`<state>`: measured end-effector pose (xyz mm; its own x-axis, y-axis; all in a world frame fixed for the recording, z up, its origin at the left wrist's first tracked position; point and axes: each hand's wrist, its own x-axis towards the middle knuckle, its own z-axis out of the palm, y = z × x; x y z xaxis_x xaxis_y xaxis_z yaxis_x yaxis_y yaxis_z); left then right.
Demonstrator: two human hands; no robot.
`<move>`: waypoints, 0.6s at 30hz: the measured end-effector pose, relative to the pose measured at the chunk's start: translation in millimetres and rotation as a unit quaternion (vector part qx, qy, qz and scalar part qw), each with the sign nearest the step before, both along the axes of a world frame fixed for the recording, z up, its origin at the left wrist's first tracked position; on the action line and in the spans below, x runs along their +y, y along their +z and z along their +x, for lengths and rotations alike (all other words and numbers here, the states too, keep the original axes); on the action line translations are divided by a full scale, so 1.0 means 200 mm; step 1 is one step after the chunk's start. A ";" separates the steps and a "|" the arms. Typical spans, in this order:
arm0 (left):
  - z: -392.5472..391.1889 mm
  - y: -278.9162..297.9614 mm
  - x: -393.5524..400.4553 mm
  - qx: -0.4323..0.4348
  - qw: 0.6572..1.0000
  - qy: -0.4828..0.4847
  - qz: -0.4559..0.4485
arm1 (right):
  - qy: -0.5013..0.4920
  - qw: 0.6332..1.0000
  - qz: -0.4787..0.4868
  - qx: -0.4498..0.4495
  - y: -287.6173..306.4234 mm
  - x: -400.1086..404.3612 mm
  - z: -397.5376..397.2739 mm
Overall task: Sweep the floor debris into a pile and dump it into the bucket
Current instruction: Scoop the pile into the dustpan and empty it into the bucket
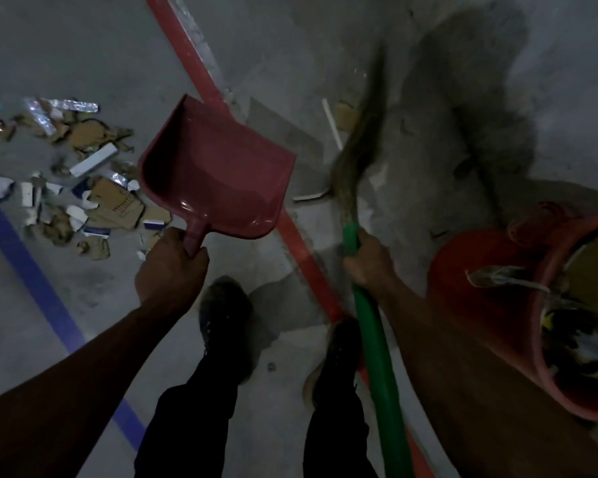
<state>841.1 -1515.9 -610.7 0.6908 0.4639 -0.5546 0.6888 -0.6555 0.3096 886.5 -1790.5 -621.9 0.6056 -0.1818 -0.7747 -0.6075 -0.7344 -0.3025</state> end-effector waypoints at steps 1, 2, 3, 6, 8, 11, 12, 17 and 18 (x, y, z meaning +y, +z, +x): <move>-0.02 0.00 0.03 0.014 1.000 0.003 0.010 | 0.027 1.000 0.005 0.006 -0.01 0.07 -0.02; -0.03 0.00 0.06 0.026 0.999 0.005 0.019 | 0.053 0.999 0.007 0.007 -0.01 0.14 -0.04; -0.05 0.00 0.09 0.039 0.999 0.007 0.028 | 0.076 0.997 0.006 0.005 -0.04 0.20 -0.07; -0.11 0.01 0.19 0.079 0.996 0.017 0.040 | 0.145 0.989 0.015 0.004 -0.06 0.37 -0.11; -0.15 0.02 0.26 0.104 0.994 0.031 0.034 | 0.161 0.986 0.044 -0.019 -0.02 0.43 -0.12; -0.22 0.08 0.35 0.127 0.991 0.022 0.027 | 0.140 0.986 0.065 -0.068 0.10 0.42 -0.11; -0.24 0.10 0.37 0.134 0.990 0.016 0.029 | 0.117 0.987 0.070 -0.083 0.15 0.41 -0.09; -0.33 0.22 0.49 0.169 0.983 0.057 0.031 | -0.037 0.993 0.094 -0.059 0.33 0.37 0.00; -0.36 0.23 0.51 0.174 0.983 0.052 0.027 | -0.065 0.993 0.092 -0.036 0.32 0.38 0.02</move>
